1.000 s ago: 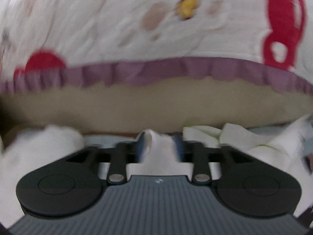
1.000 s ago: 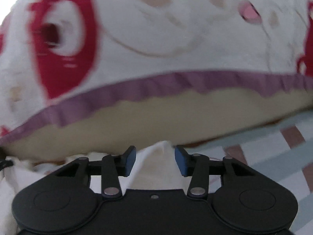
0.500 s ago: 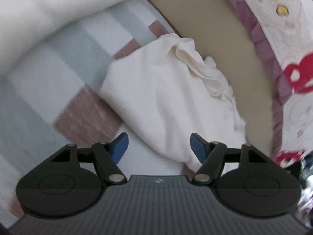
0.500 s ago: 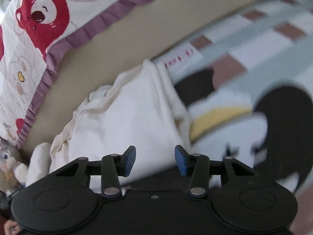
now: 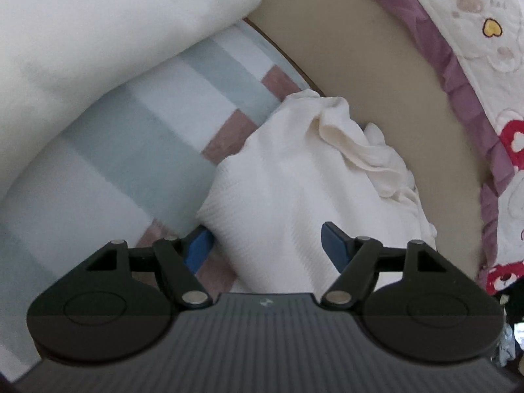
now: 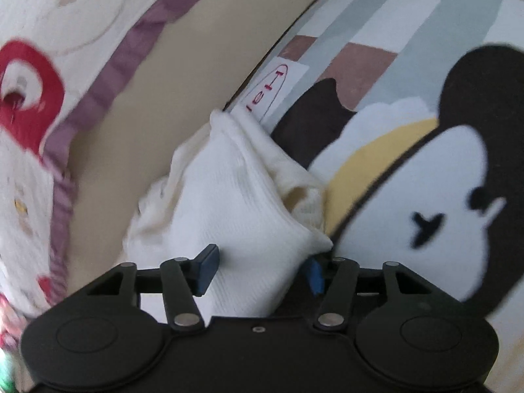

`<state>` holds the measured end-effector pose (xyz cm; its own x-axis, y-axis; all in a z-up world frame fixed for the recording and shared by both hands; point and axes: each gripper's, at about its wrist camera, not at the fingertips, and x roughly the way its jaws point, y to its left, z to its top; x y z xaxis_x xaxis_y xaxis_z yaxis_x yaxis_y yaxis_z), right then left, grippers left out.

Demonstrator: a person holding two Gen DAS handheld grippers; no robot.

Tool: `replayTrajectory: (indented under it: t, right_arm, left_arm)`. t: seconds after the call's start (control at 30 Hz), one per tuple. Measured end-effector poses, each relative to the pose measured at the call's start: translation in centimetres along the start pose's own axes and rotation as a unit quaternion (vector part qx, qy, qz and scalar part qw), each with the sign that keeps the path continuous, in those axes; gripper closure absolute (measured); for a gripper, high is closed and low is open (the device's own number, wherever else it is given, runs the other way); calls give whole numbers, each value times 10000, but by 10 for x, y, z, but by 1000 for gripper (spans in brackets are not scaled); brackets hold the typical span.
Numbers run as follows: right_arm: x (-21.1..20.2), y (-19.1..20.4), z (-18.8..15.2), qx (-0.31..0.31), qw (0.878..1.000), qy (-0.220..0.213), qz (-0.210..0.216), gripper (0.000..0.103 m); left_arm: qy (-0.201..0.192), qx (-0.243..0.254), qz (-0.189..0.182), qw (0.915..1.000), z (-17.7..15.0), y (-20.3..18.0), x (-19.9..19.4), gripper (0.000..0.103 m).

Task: Fold clothes

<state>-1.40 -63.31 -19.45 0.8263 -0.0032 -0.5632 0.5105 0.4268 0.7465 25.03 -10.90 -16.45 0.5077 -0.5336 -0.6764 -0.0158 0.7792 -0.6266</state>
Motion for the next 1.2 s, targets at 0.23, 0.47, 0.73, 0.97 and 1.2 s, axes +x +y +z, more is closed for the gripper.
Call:
replayTrajectory:
  t: [0.23, 0.47, 0.73, 0.97, 1.2]
  right_arm:
    - [21, 12, 8, -446, 9987, -140, -204, 80]
    - [6, 35, 23, -1221, 9916, 67, -432, 94]
    - [-54, 46, 17, -1862, 9811, 116, -518, 97]
    - [-116, 35, 1, -2232, 9723, 271, -641, 97]
    - [-148, -34, -30, -1923, 9693, 523, -1442, 96]
  left_arm:
    - [-431, 153, -227, 9987, 0, -9, 14, 33]
    - [-762, 1452, 485, 9853, -5, -53, -17, 90]
    - [-1109, 2160, 827, 9665, -39, -82, -85, 91]
    - [-235, 1419, 1152, 9829, -102, -48, -147, 90]
    - [509, 1407, 1619, 9754, -148, -25, -145, 79]
